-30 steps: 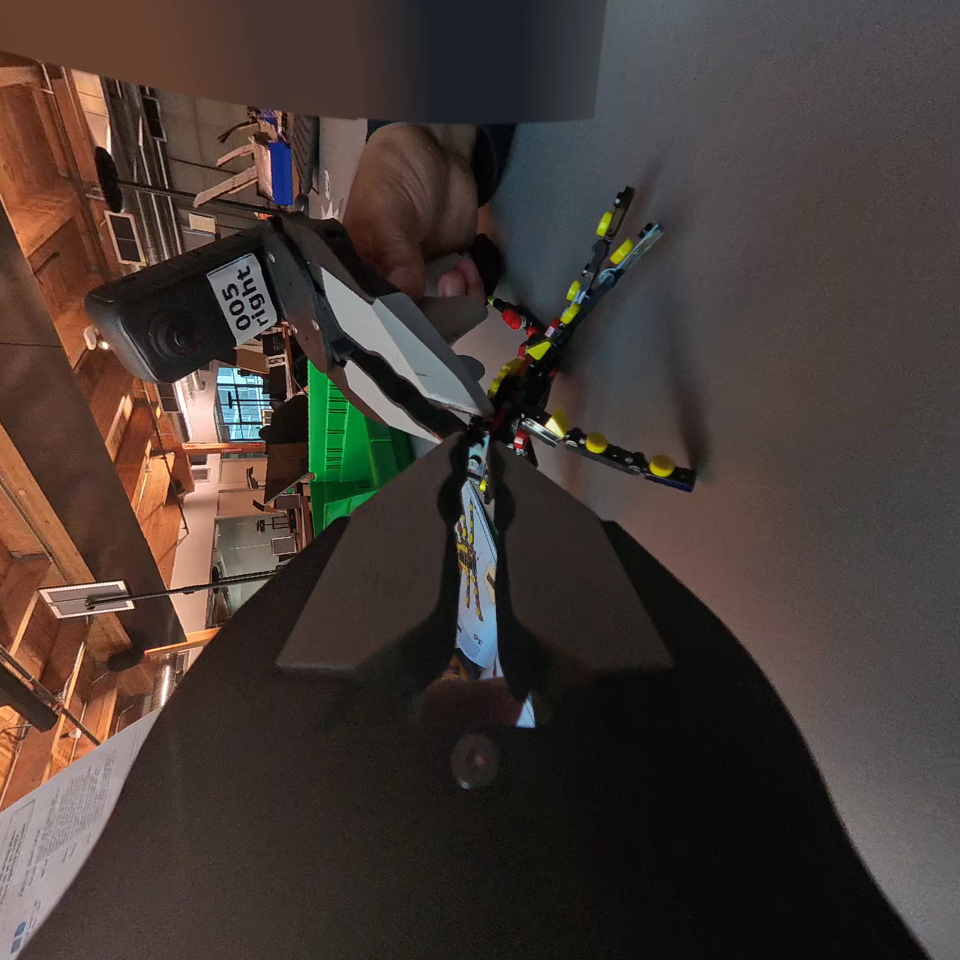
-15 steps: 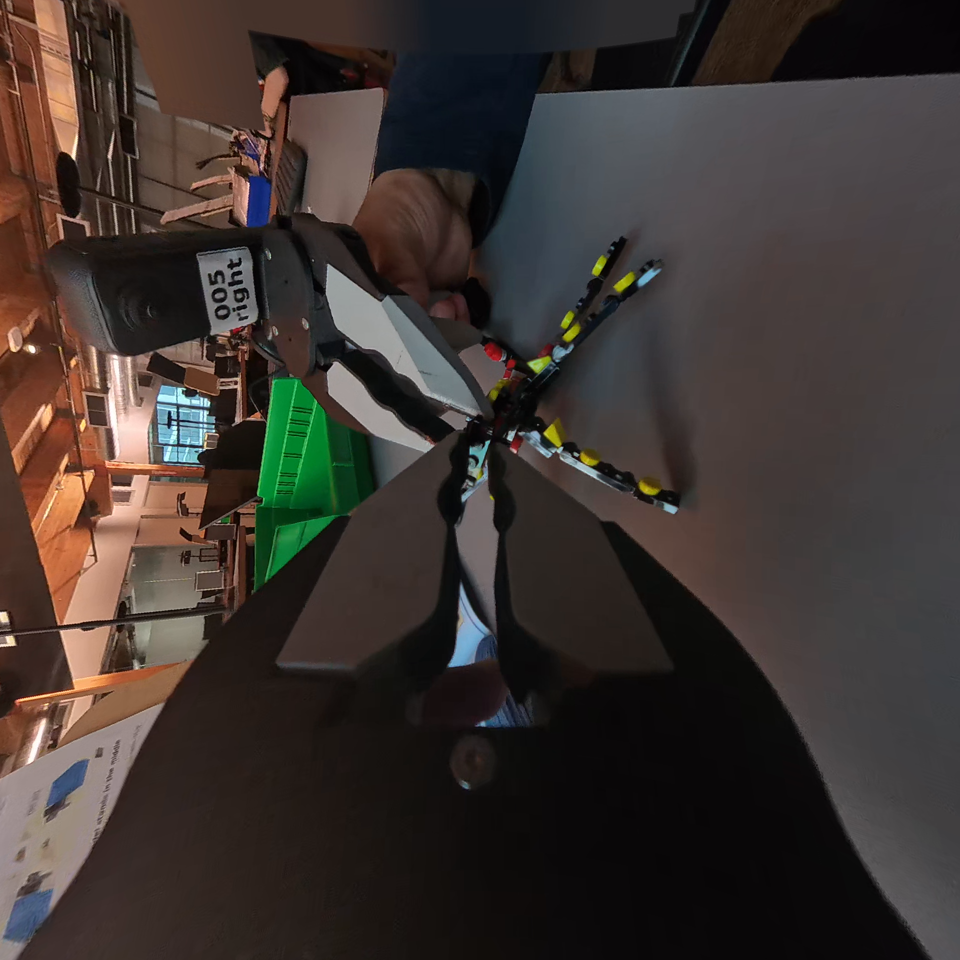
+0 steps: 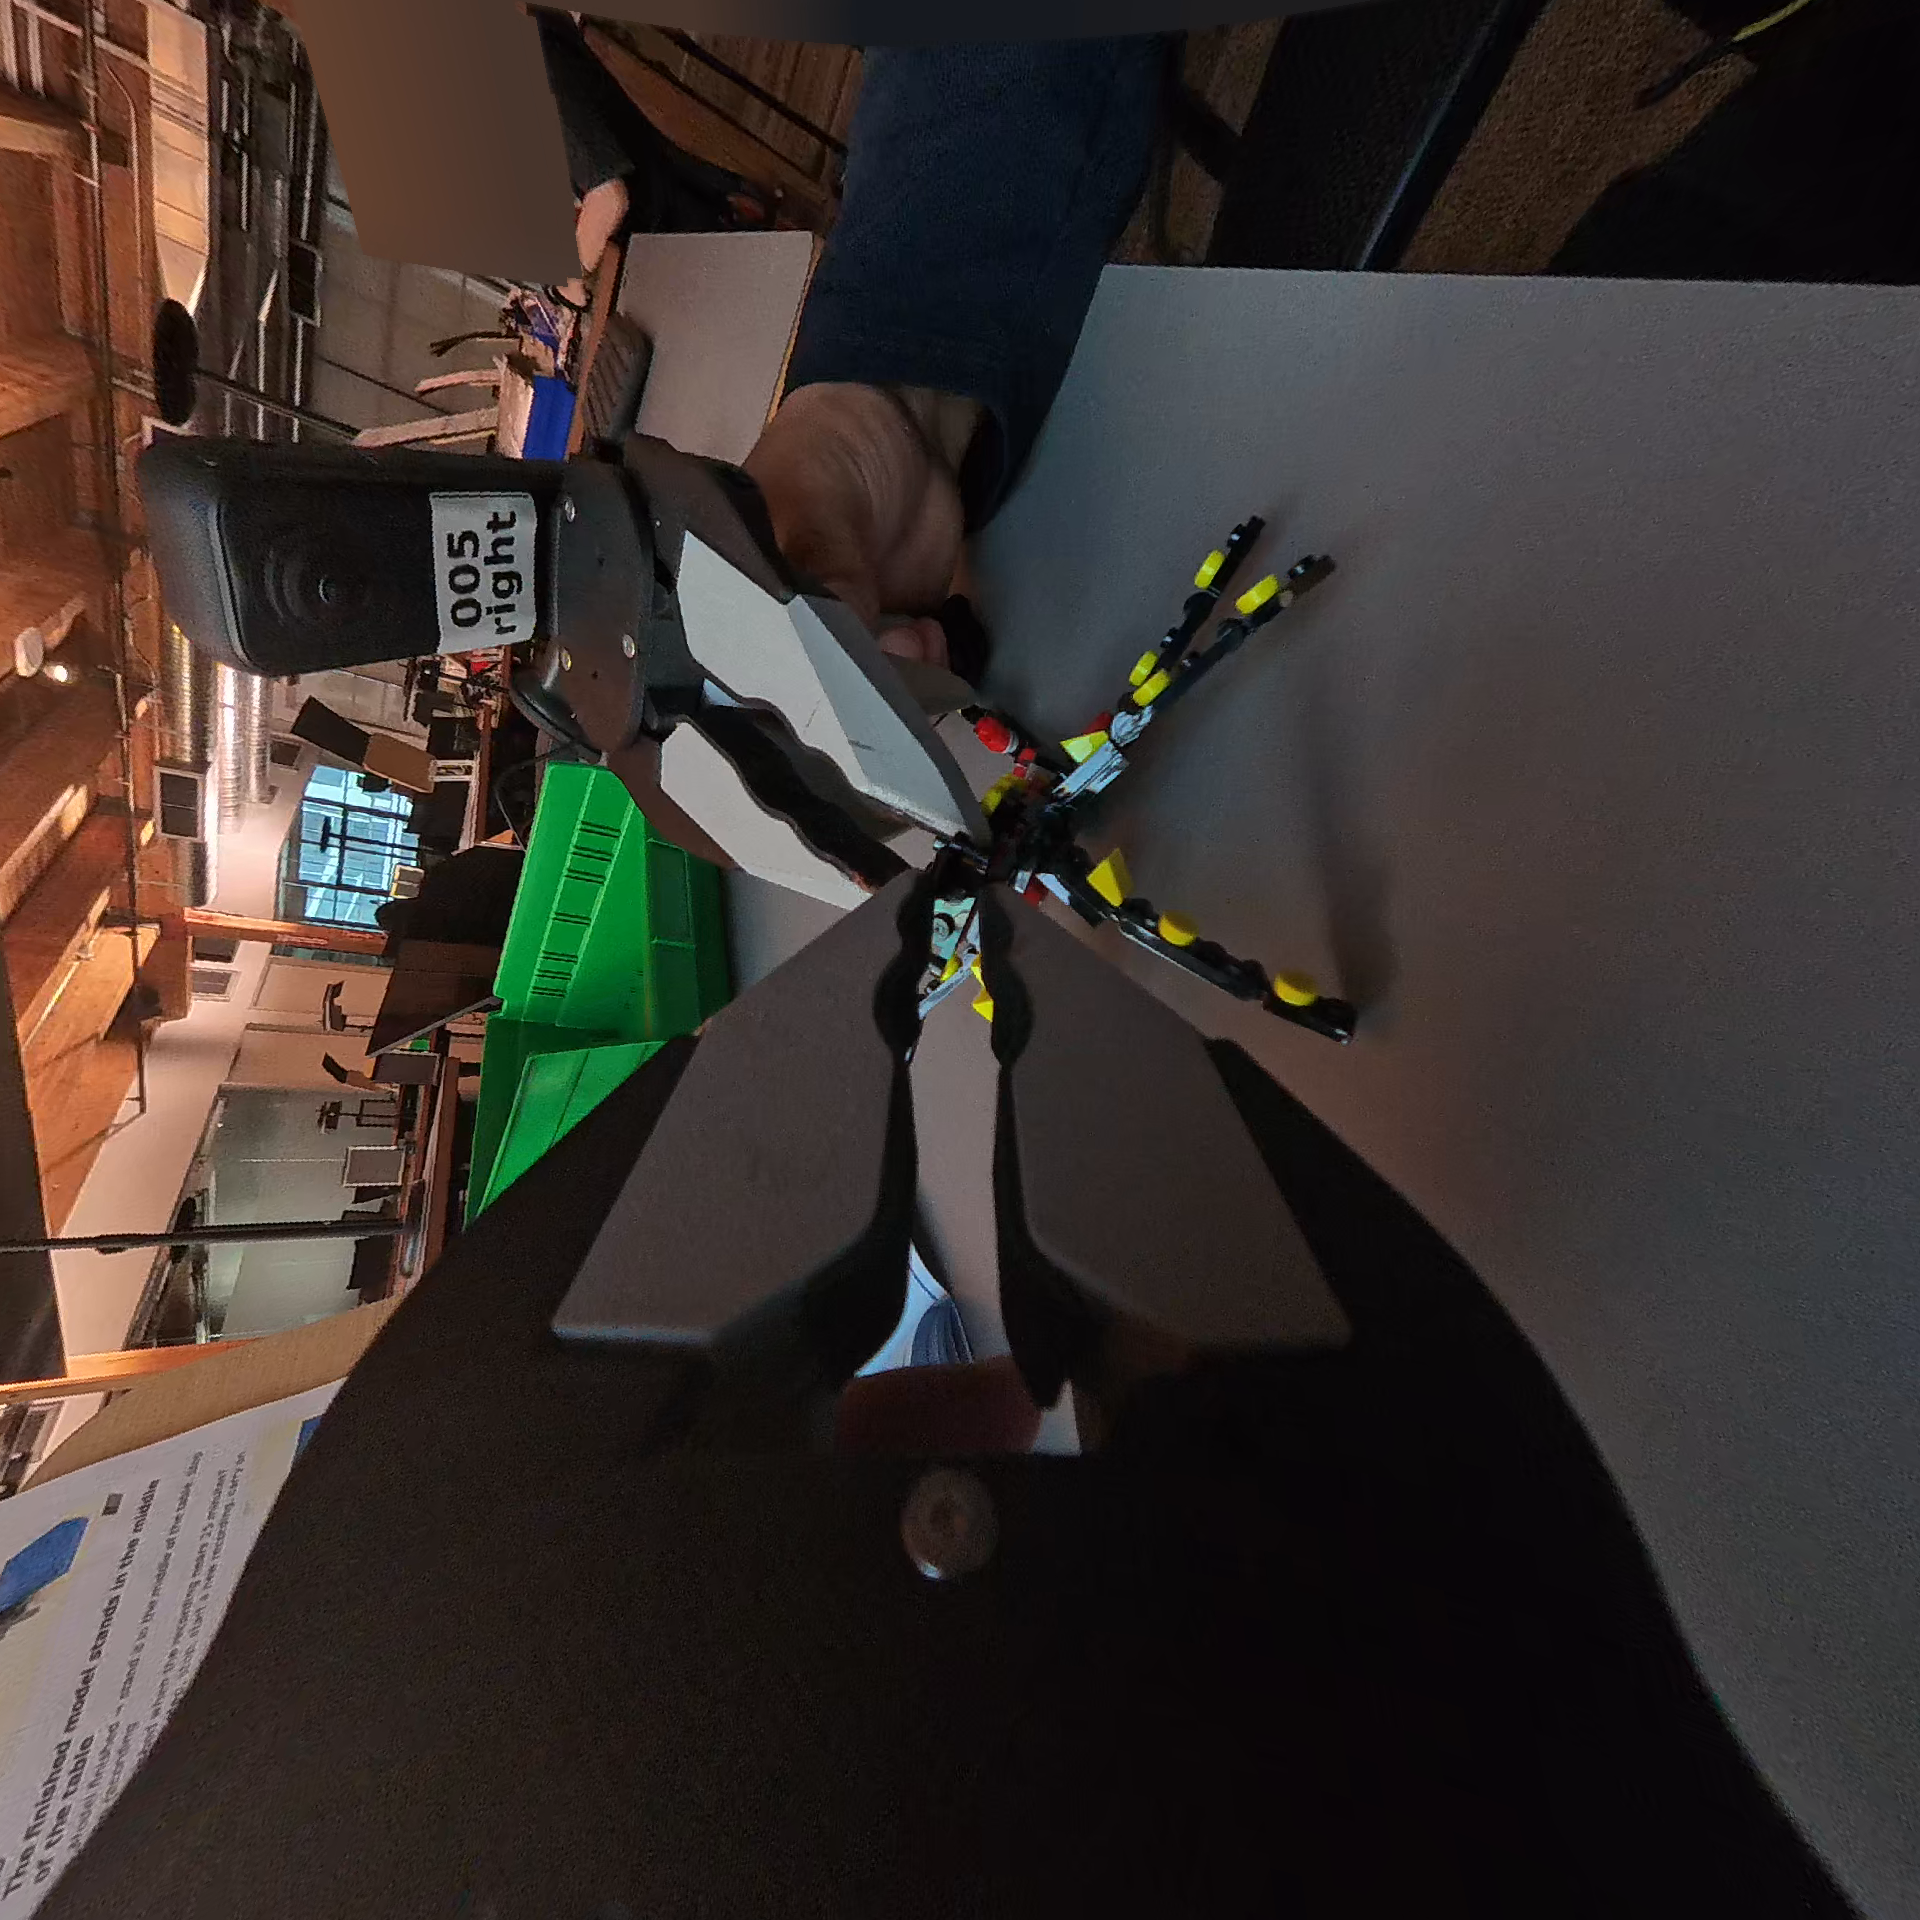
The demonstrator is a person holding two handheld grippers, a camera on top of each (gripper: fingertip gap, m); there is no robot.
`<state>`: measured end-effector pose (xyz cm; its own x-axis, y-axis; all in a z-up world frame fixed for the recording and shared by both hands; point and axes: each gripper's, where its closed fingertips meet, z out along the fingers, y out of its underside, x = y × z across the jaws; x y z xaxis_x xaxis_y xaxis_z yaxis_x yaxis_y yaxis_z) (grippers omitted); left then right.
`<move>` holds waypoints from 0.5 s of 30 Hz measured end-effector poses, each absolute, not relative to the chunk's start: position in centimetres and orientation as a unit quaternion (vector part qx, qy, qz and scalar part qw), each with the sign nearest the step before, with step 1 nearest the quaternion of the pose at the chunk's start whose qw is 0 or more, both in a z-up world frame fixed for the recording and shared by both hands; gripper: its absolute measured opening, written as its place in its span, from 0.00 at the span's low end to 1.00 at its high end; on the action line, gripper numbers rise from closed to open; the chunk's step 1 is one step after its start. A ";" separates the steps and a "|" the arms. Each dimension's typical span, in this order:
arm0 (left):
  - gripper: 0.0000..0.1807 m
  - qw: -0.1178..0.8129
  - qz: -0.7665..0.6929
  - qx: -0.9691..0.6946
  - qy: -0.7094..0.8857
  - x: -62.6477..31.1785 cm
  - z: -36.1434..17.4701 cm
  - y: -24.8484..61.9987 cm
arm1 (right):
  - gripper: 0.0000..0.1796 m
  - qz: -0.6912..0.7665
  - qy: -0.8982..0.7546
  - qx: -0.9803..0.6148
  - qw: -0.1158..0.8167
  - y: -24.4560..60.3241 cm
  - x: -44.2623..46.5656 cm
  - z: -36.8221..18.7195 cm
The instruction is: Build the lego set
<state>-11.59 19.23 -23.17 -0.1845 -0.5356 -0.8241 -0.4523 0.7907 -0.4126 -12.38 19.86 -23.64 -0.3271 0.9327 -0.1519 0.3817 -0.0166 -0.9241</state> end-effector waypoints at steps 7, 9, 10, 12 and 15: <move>0.04 0.552 -0.038 -0.323 0.768 -11.6 -23.1 19.3 | 0.07 0.500 -0.646 -0.508 0.275 19.7 -12.3 -23.7; 0.04 0.551 -0.035 -0.324 0.768 -11.6 -23.1 19.3 | 0.07 0.500 -0.647 -0.507 0.275 19.7 -12.3 -23.7; 0.04 0.550 -0.034 -0.325 0.768 -11.7 -23.1 19.3 | 0.07 0.500 -0.647 -0.507 0.274 19.7 -12.3 -23.7; 0.04 0.551 -0.030 -0.328 0.766 -11.8 -23.1 19.4 | 0.08 0.501 -0.646 -0.507 0.273 19.6 -12.3 -23.6; 0.05 0.553 -0.030 -0.333 0.764 -12.0 -23.0 19.4 | 0.08 0.502 -0.646 -0.506 0.272 19.6 -12.3 -23.6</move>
<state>-11.97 19.40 -23.04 -0.1680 -0.5407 -0.8243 -0.4753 0.7770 -0.4128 -12.32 19.59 -23.65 -0.3390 0.9277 -0.1562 0.3815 -0.0162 -0.9242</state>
